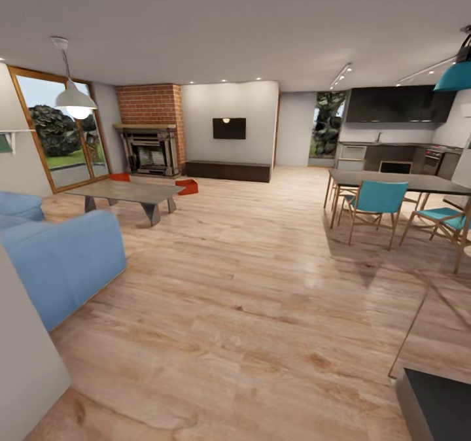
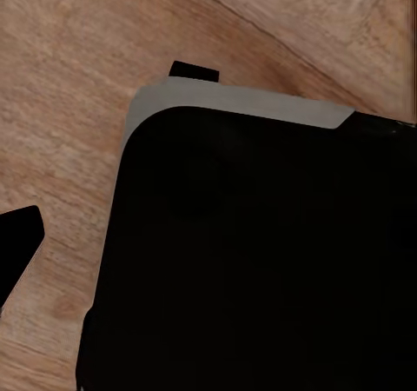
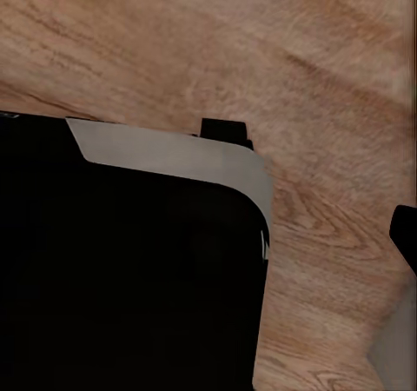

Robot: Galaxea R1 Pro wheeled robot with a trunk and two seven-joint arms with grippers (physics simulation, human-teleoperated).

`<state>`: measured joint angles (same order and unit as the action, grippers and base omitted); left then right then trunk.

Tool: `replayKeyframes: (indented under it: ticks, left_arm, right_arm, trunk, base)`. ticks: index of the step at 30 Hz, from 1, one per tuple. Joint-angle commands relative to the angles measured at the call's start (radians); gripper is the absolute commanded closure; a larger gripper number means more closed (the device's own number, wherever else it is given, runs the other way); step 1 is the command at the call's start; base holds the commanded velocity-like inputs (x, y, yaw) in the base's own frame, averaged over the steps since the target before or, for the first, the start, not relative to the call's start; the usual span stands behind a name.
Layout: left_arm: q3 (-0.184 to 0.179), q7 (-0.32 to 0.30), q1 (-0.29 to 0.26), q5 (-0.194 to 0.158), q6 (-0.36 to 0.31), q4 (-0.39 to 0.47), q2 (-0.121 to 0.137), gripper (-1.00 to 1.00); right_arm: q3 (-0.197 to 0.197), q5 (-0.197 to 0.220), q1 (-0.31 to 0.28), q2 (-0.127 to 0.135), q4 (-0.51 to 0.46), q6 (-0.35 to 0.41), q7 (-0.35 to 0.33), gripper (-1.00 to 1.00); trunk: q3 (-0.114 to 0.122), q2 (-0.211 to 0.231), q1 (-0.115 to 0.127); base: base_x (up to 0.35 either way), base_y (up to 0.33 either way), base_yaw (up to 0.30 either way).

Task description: Move the two storage containers from the living room to the garage. In the garage, place one container on the floor and stack the other container on top of it (either order is fine).

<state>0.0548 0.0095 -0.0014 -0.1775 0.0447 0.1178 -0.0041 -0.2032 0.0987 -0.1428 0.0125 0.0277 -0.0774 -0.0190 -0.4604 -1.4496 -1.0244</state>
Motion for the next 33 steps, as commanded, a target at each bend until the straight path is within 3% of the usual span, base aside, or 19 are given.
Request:
replayKeyframes:
  ticks: [1, 33]
  left_arm:
    - [0.005, 0.001, 0.000, -0.002, 0.002, 0.000, 0.000, -1.00]
    - [0.007, 0.001, 0.000, -0.002, 0.003, 0.001, 0.000, -1.00]
  right_arm:
    - [-0.008, 0.011, -0.001, 0.001, 0.003, -0.006, -0.002, -1.00]
    - [-0.007, 0.011, -0.001, -0.005, 0.003, -0.005, -0.002, -1.00]
  trunk:
    - [-0.001, 0.000, -0.001]
    - [-0.001, 0.000, -0.001]
  base:
    - [0.323, 0.000, 0.000]
    - [0.323, 0.000, 0.000]
